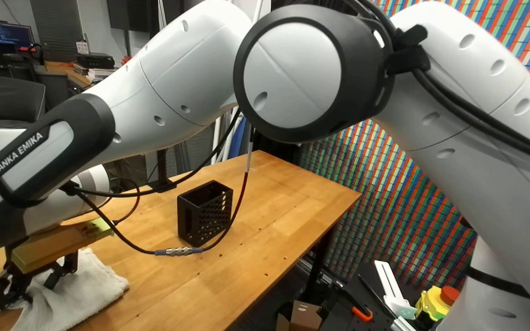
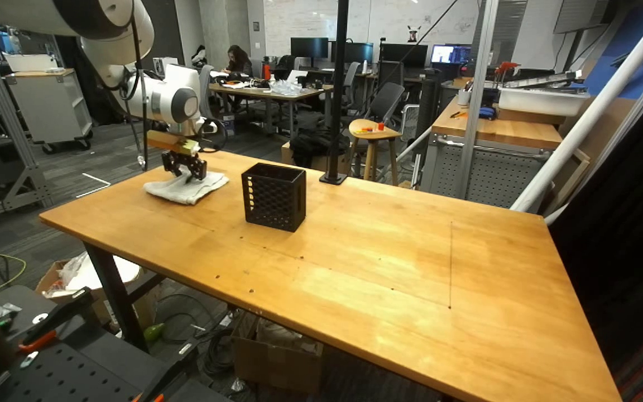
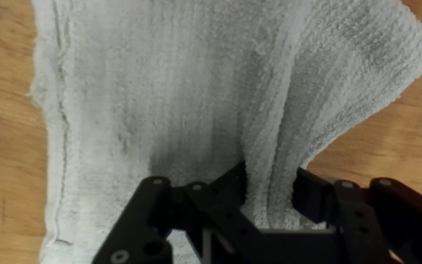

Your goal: Put the white towel in the black object

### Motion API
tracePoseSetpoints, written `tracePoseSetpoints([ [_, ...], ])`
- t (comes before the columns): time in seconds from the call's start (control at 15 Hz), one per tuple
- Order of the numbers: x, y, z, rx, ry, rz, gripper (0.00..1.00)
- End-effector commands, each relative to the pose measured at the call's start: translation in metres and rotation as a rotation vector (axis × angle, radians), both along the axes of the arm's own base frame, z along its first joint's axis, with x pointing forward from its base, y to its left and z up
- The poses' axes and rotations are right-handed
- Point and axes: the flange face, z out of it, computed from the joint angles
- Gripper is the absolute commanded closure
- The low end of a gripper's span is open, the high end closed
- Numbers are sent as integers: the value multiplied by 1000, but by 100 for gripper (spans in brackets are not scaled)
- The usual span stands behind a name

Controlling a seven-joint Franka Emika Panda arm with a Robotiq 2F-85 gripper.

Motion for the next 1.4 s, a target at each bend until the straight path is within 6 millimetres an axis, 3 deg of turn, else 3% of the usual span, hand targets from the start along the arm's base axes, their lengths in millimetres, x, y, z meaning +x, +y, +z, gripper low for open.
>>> tracePoseSetpoints([
  [0.0, 4, -25, 26, -4, 14, -8, 97],
  [0.07, 5, -34, 34, -11, 18, -9, 94],
  [0.27, 14, -78, 70, -46, 34, -16, 100],
  [0.67, 27, -184, 172, -123, 29, -62, 98],
  [0.93, 22, -258, 246, -155, 31, -107, 98],
  [1.07, 18, -287, 266, -159, 37, -110, 98],
  [1.33, 8, -331, 274, -154, 43, -64, 98],
])
